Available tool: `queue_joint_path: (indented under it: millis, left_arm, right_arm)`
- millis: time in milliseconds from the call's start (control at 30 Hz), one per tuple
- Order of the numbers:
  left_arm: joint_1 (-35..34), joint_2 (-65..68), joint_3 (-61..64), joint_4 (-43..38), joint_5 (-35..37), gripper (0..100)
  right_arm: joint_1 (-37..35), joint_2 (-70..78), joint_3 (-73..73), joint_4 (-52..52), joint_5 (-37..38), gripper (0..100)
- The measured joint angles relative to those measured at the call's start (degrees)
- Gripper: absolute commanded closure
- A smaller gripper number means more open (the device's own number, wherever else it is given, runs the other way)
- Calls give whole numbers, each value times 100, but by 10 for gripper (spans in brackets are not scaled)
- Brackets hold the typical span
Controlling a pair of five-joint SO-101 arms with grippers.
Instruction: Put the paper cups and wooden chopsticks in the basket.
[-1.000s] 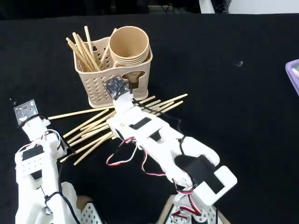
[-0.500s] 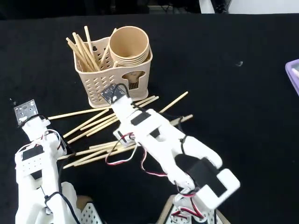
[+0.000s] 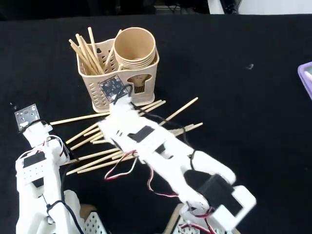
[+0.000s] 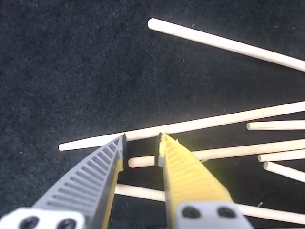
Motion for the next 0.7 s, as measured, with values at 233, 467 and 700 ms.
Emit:
queue_joint_path:
  millis: [233, 467, 700]
  left_arm:
    - [0, 0, 0, 0, 0, 866]
    - [0, 0, 0, 0, 0, 866]
    - [0, 0, 0, 0, 0, 866]
  right_arm:
    - [-114, 844, -53, -923, -132, 870]
    - [-123, 1635, -510, -967, -132, 871]
    - [-123, 1732, -624, -651, -132, 871]
